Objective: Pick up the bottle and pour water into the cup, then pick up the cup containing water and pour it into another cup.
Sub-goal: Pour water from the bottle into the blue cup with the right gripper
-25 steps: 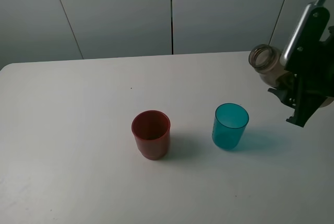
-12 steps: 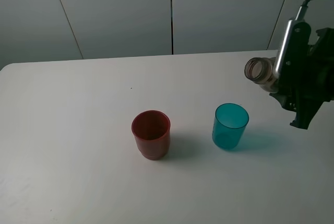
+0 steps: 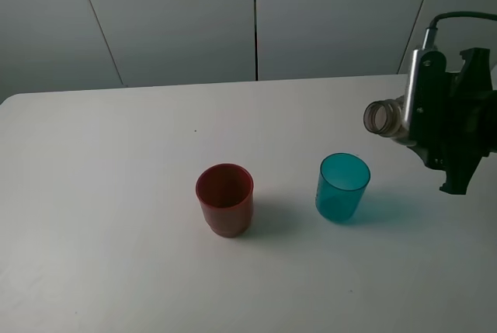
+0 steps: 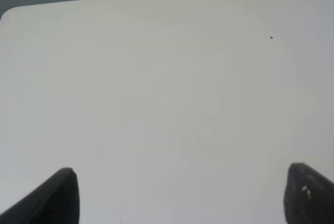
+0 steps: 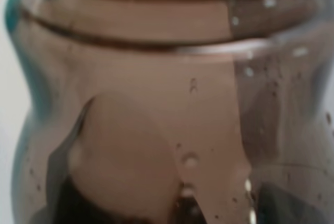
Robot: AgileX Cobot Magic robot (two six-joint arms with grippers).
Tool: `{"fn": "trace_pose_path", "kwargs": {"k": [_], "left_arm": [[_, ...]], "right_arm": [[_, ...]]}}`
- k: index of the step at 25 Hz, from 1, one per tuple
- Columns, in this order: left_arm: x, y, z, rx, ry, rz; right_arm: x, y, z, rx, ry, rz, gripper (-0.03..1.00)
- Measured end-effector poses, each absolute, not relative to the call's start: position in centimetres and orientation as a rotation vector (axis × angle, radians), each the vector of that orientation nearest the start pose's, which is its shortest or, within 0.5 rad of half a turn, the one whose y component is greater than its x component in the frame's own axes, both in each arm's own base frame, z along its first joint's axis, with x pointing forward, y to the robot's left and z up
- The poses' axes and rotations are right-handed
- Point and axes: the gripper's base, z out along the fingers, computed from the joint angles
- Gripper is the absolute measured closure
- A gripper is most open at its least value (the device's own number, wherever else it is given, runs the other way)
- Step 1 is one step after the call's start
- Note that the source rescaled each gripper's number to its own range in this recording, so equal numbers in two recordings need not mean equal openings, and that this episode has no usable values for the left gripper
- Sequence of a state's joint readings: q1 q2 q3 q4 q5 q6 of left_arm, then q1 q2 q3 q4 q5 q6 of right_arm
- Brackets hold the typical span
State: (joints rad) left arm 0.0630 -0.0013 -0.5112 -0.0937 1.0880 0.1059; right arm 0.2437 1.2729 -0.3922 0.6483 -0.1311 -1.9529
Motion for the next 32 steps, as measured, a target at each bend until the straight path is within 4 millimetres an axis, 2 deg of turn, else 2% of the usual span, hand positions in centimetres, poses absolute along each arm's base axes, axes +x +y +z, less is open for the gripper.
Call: {"fn": "trace_pose_path", "kwargs": {"k": [9,22,32], "left_arm": [[-0.7,-0.8,27.8,0.051,2.055,-0.008],[-0.7,-0.8,27.8,0.051,2.055,-0.008],[-0.7,-0.8,27.8,0.051,2.055,-0.008]], "right_arm": [[21.1,4.5,18.3,-1.68,1.646,-0.688,0.97],[21.2,4.4,18.4,-1.666,1.652,-0.7,0.97],[21.7,4.6,17.3,-1.837,1.534,-0.764,0.97]]}}
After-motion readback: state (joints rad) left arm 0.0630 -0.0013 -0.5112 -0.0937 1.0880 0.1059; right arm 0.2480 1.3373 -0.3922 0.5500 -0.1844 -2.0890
